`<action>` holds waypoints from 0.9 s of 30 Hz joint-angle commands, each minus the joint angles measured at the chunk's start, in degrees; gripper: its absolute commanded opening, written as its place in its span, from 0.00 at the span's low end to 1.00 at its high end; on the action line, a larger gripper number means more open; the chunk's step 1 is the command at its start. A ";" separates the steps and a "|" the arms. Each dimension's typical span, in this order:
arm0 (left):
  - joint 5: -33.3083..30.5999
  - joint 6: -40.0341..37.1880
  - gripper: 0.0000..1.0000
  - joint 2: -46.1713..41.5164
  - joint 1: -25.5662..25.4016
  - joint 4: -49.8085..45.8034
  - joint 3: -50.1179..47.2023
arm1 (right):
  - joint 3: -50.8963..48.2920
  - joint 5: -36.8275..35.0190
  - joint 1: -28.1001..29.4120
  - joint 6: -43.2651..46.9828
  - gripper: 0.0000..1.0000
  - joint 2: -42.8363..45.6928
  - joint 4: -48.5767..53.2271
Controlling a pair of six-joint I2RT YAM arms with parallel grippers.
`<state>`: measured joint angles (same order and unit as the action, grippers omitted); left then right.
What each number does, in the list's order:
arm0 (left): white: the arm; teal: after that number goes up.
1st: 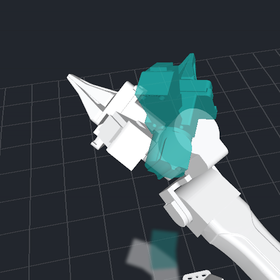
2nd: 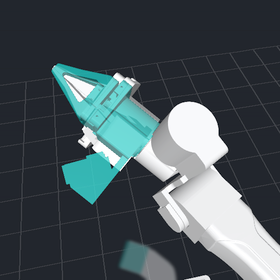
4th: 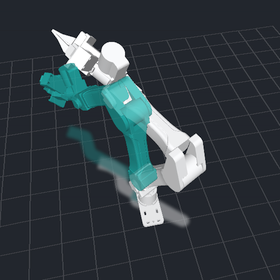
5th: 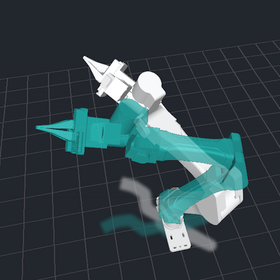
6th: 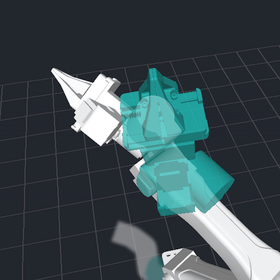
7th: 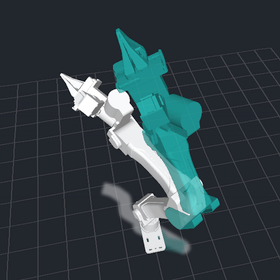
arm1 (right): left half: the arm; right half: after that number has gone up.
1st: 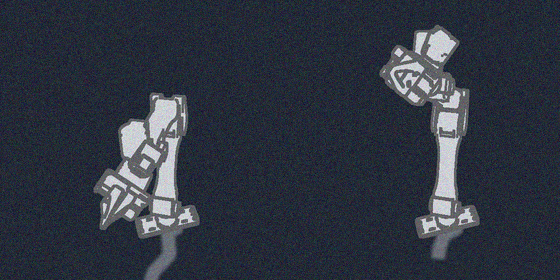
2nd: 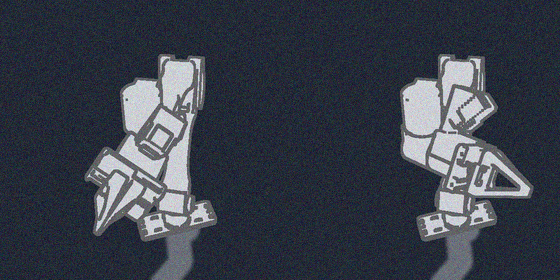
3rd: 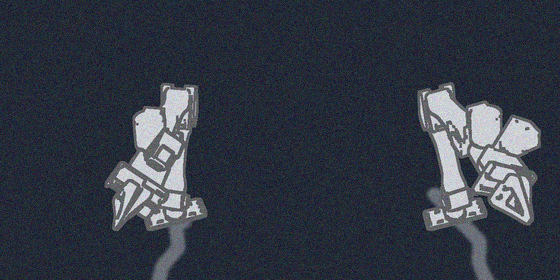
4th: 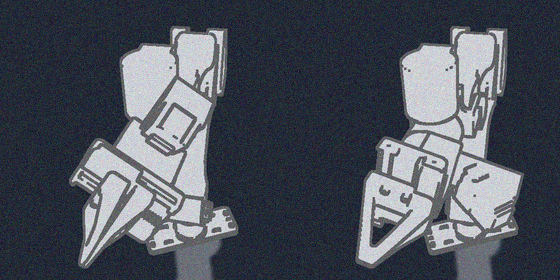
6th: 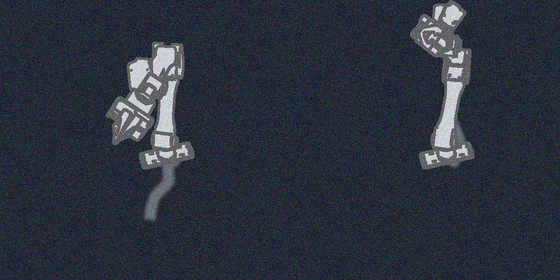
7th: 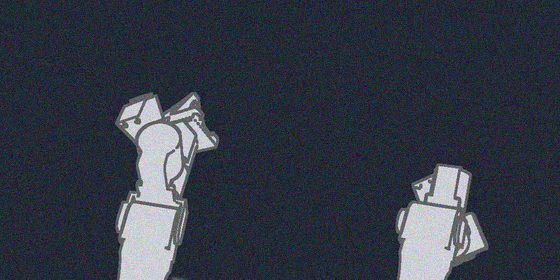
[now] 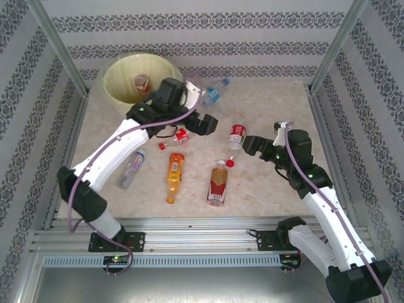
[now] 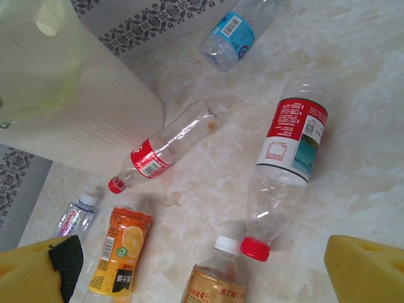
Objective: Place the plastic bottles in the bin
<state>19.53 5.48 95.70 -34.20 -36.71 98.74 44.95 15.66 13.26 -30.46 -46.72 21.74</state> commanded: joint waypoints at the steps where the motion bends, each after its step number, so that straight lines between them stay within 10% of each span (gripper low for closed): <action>1: -4.01 -1.47 1.00 4.65 -2.14 2.36 5.57 | -0.85 -1.42 -0.20 0.21 0.98 1.52 1.02; 27: -26.00 -13.13 1.00 48.95 -0.64 -6.06 49.01 | -2.50 0.13 -3.06 1.25 0.98 5.95 5.33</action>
<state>-3.55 -5.89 143.50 -35.99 -41.21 145.12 43.38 15.46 10.68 -30.00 -41.17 26.28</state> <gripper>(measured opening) 0.999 0.981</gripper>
